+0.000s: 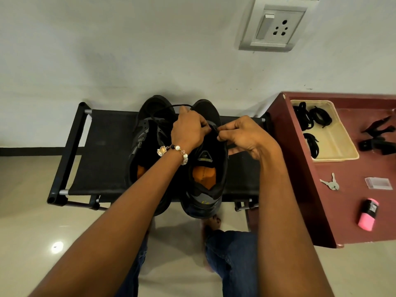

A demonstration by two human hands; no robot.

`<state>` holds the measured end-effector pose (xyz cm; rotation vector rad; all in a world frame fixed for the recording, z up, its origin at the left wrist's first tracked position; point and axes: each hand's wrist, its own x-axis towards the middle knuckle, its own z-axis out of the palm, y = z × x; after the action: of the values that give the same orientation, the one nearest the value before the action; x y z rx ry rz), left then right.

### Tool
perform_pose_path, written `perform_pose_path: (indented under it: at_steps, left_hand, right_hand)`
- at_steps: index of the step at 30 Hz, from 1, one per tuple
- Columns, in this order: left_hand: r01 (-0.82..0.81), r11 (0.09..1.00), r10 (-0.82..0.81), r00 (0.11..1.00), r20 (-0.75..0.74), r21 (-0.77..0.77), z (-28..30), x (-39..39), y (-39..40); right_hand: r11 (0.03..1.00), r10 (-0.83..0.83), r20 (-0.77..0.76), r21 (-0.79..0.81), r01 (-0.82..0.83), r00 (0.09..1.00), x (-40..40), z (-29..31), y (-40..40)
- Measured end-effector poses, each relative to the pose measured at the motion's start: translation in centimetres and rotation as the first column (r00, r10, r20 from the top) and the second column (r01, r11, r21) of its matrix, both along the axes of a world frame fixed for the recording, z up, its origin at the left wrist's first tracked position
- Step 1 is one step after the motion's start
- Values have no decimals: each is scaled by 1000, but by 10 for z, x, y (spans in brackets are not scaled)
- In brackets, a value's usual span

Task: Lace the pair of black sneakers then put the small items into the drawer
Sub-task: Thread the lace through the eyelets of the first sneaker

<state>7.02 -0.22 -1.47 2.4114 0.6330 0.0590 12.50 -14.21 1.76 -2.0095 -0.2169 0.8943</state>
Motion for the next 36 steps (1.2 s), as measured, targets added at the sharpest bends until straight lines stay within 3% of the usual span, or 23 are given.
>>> perform_pose_path:
  at_steps: [13, 18, 24, 28, 32, 34, 36]
  left_hand:
    - [-125, 987, 129, 991, 29, -102, -17, 3, -8]
    - [-330, 923, 337, 941, 6, -197, -26, 9, -16]
    - [-399, 871, 409, 912, -29, -288, -29, 13, -11]
    - [-289, 903, 294, 955, -34, -318, -23, 16, -5]
    - [-210, 893, 206, 977, -53, -397, -18, 16, 2]
    - [-170, 889, 171, 985, -36, -426, -15, 12, 1]
    - [-169, 885, 190, 982, 6, -434, -13, 7, 0]
  right_hand:
    - [997, -1, -27, 81, 3, 1000, 5, -9, -4]
    - [990, -141, 300, 19, 142, 943, 6, -30, 11]
    - [970, -243, 316, 62, 235, 917, 4, -38, 16]
    - [950, -313, 336, 111, 293, 888, 4, -44, 17]
    - [968, -149, 512, -98, 230, 846, 0, -42, 26]
    - [964, -112, 502, -155, 216, 858, -1, -40, 27]
    - [965, -199, 439, -69, 253, 876, 0, -37, 24]
